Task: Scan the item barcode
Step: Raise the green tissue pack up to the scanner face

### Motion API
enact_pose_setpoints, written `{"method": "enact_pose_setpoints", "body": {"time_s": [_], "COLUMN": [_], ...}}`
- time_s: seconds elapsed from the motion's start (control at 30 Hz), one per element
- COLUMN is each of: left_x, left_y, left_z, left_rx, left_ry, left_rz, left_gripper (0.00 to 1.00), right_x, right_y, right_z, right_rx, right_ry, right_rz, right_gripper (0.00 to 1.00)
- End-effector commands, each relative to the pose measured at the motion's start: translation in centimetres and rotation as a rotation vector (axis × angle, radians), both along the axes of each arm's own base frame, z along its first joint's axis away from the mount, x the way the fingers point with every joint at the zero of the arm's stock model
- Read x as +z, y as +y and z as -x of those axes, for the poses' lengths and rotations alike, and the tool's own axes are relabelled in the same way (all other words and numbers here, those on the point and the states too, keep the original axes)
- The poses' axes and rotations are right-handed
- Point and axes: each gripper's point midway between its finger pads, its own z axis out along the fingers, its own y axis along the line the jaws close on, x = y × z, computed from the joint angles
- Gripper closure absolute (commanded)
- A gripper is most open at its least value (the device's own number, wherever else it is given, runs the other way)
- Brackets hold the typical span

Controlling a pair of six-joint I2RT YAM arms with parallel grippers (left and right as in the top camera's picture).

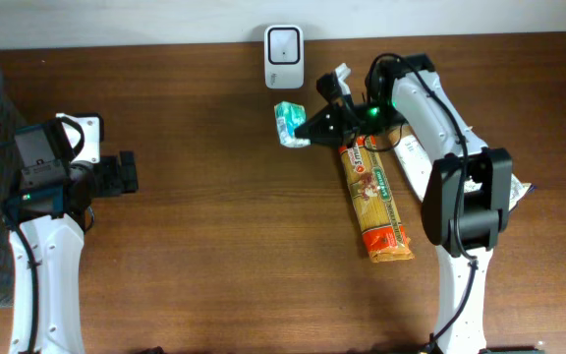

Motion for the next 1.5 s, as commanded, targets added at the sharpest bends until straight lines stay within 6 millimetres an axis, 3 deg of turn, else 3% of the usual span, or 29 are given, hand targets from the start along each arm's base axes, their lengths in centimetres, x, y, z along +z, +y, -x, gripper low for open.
{"method": "enact_pose_setpoints", "body": {"time_s": [0.0,0.1,0.27,0.4,0.47,0.53,0.6,0.67,0.83,0.97,1.03,1.23,1.37,1.47], "left_x": [0.8,0.8,0.8,0.8,0.8,0.8,0.8,0.8,0.8,0.8,0.8,0.8,0.8,0.8], "left_y": [0.0,0.0,0.0,0.0,0.0,0.0,0.0,0.0,0.0,0.0,0.0,0.0,0.0,0.0], "left_z": [-0.3,-0.3,-0.3,-0.3,-0.3,-0.3,-0.3,-0.3,-0.3,-0.3,-0.3,-0.3,-0.3,-0.3], "left_rx": [-0.01,-0.01,-0.01,-0.01,-0.01,-0.01,-0.01,-0.01,-0.01,-0.01,-0.01,-0.01,-0.01,-0.01], "left_ry": [-0.02,-0.02,-0.02,-0.02,-0.02,-0.02,-0.02,-0.02,-0.02,-0.02,-0.02,-0.02,-0.02,-0.02], "left_rz": [-0.003,-0.003,-0.003,-0.003,-0.003,-0.003,-0.003,-0.003,-0.003,-0.003,-0.003,-0.003,-0.003,-0.003], "left_gripper": [0.01,0.01,0.01,0.01,0.01,0.01,0.01,0.01,0.01,0.01,0.01,0.01,0.01,0.01], "right_x": [5.5,8.1,10.4,10.5,8.8,4.5,2.1,2.6,7.5,6.6,5.2,-2.0,-6.8,-9.1], "right_y": [-0.1,-0.5,-2.0,-2.7,-2.7,-3.0,-3.2,-4.1,-7.4,-5.1,-3.8,-1.6,-0.5,-0.5], "right_z": [-0.3,-0.7,-1.6,-2.0,-2.5,-3.6,-5.5,-7.7,-13.4,-18.5,-20.6,-25.8,-26.7,-26.7], "right_rx": [-0.017,-0.024,-0.061,-0.078,-0.066,-0.064,-0.122,-0.236,-0.633,-0.681,-0.644,-0.476,-0.339,-0.297], "right_ry": [-0.114,-0.174,-0.241,-0.249,-0.306,-0.291,-0.31,-0.393,-0.795,-1.144,-1.247,-1.464,-1.515,-1.499], "right_rz": [-0.063,-0.072,-0.078,-0.076,0.019,0.286,0.555,0.764,1.364,1.684,1.702,1.776,1.774,1.784], "right_gripper": [0.96,0.96,0.96,0.96,0.96,0.96,0.96,0.96,0.96,0.96,0.96,0.96,0.96,0.96]}}
